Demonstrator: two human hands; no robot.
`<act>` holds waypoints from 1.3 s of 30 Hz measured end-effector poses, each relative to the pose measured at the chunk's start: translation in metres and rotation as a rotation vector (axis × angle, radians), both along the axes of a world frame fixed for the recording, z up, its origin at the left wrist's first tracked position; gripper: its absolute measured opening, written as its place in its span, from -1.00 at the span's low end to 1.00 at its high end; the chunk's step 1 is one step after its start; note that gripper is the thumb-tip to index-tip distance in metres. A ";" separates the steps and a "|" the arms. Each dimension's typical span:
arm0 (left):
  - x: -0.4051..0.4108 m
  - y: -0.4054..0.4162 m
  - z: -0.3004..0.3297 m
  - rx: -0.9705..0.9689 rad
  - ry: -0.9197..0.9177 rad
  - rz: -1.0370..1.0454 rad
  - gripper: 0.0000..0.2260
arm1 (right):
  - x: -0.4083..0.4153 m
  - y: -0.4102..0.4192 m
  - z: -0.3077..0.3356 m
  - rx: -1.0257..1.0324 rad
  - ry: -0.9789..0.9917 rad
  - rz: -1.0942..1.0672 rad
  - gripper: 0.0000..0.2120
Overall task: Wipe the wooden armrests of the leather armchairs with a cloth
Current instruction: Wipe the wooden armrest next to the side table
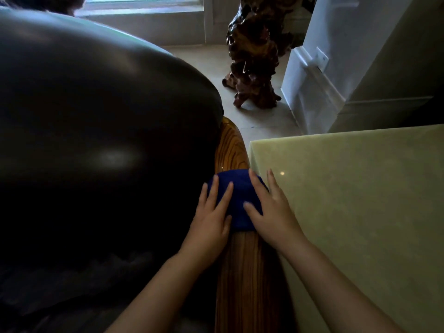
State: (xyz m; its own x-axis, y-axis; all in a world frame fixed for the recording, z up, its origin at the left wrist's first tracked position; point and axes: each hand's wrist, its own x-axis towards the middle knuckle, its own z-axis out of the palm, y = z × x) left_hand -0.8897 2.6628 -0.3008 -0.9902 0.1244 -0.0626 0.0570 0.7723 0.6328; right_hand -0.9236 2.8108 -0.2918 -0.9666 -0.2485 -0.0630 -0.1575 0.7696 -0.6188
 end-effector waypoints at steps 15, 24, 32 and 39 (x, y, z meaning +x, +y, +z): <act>-0.102 -0.009 0.037 -0.272 -0.245 -0.027 -0.38 | -0.098 -0.019 0.002 -0.085 -0.137 0.108 -0.34; -0.087 -0.007 0.041 -0.176 -0.056 0.101 -0.48 | -0.085 -0.017 0.008 -0.097 -0.023 0.057 -0.43; -0.025 -0.002 0.053 -0.173 0.006 0.056 -0.61 | -0.031 -0.010 0.035 0.173 0.019 0.085 -0.59; 0.029 -0.002 0.103 0.015 -0.152 0.122 -0.68 | 0.004 0.003 0.101 0.130 -0.125 0.166 -0.67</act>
